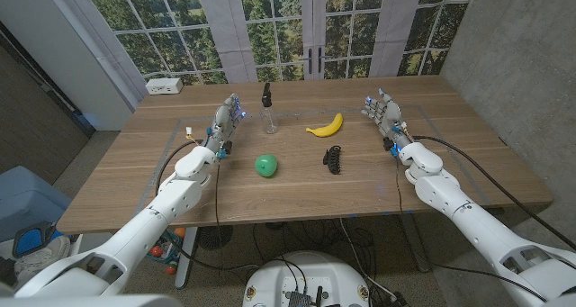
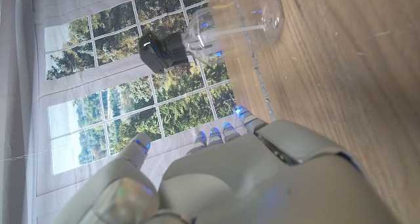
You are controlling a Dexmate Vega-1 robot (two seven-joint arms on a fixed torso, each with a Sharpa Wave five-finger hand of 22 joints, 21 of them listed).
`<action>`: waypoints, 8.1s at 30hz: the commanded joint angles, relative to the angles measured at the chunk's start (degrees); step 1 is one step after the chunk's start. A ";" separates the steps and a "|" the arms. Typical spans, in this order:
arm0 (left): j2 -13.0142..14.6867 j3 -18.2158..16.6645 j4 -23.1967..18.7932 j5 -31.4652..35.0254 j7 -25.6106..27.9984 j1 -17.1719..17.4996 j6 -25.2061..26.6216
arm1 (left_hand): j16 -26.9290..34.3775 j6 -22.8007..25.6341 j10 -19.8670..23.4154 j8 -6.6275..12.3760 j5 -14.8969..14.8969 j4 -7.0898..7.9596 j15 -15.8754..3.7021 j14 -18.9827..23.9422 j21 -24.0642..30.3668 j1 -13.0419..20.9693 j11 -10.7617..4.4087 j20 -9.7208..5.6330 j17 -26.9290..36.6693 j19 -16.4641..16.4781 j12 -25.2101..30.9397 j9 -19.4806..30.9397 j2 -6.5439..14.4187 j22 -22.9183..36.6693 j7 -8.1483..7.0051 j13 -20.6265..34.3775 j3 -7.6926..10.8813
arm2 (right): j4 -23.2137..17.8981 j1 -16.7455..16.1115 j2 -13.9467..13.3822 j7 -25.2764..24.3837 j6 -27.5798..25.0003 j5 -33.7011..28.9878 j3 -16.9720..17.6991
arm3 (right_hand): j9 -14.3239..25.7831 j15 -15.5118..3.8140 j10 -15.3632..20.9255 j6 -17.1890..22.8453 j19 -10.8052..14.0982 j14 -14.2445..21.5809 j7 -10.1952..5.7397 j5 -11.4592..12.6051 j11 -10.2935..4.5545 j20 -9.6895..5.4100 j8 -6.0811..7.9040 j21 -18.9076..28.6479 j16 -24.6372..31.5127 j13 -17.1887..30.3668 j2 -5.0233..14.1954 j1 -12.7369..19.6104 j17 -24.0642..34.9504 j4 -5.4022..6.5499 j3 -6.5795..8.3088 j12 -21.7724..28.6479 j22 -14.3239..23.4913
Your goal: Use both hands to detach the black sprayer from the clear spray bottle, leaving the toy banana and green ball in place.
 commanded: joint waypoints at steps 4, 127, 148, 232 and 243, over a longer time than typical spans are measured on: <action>0.01 0.72 -0.86 1.10 0.81 -0.64 1.19 | 0.27 -2.84 -7.75 0.05 0.30 -0.12 -0.29 -5.98 0.30 -0.04 -0.15 -0.28 0.14 -0.15 0.34 0.28 3.78 0.09 0.01 0.19 0.32 | 5.76 1.63 1.54 1.16 2.52 -1.31 -0.95 | 0.32 0.30 0.71 0.51 0.53 0.63 0.21 0.22 0.20 0.06 0.26 -0.03 0.51 -0.16 -0.01 0.68 -0.09 -0.48 0.29 0.42 0.24; 1.01 -1.24 -2.60 1.43 3.38 3.20 -1.35 | 0.09 0.93 -3.64 -1.65 0.14 -1.49 -0.29 -1.73 0.43 0.31 -0.25 0.05 0.08 4.27 0.08 0.35 2.76 -0.09 0.39 0.16 0.65 | -0.72 13.58 2.43 -16.77 -1.59 -49.28 -21.53 | 1.07 -0.27 8.24 5.66 11.99 9.82 1.03 -0.34 -0.62 -0.83 1.07 -13.76 3.27 0.07 -8.62 28.89 -9.31 -12.82 3.36 1.52 0.31; 0.98 -1.37 -2.67 1.39 3.29 3.44 -1.89 | 0.00 1.05 -3.58 -1.83 0.13 -1.53 -0.33 -1.62 0.28 0.26 -0.31 -0.03 0.08 4.42 -0.04 0.36 2.73 -0.09 0.43 0.16 0.66 | 5.57 17.57 5.84 -16.53 0.21 -51.07 -24.96 | 1.09 -0.34 8.37 5.78 12.24 9.82 0.65 -0.26 -0.86 -0.70 1.07 -14.61 3.46 0.35 -8.51 29.29 -9.17 -12.53 2.86 1.60 0.38; 0.01 -1.42 1.46 0.14 0.70 1.22 -2.98 | -0.19 1.23 -3.57 -2.22 0.10 -1.64 -0.26 -1.59 -0.26 0.14 -0.26 -0.15 0.10 4.75 -0.31 0.37 2.72 -0.07 0.49 0.17 0.76 | 49.40 37.40 29.76 -13.80 5.28 -41.64 -41.97 | 1.23 0.48 1.35 -1.40 10.89 4.69 -0.19 0.69 -1.71 1.80 -0.48 -19.47 2.26 1.33 -9.43 29.58 -8.58 -11.78 -0.52 -0.18 0.68; 0.08 -1.56 1.16 -0.10 0.75 1.59 -2.96 | -0.19 1.23 -3.54 -2.25 0.10 -1.65 -0.26 -1.58 -0.33 0.13 -0.28 -0.07 0.10 4.78 -0.31 0.37 2.71 -0.07 0.55 0.16 0.77 | 46.26 37.97 30.91 -10.17 -5.73 -36.34 -43.61 | 1.27 2.49 -0.63 -2.42 11.15 4.04 0.86 1.29 0.37 3.36 -0.34 -20.09 2.17 1.40 -9.77 29.49 -8.49 -11.72 -1.24 -0.41 0.81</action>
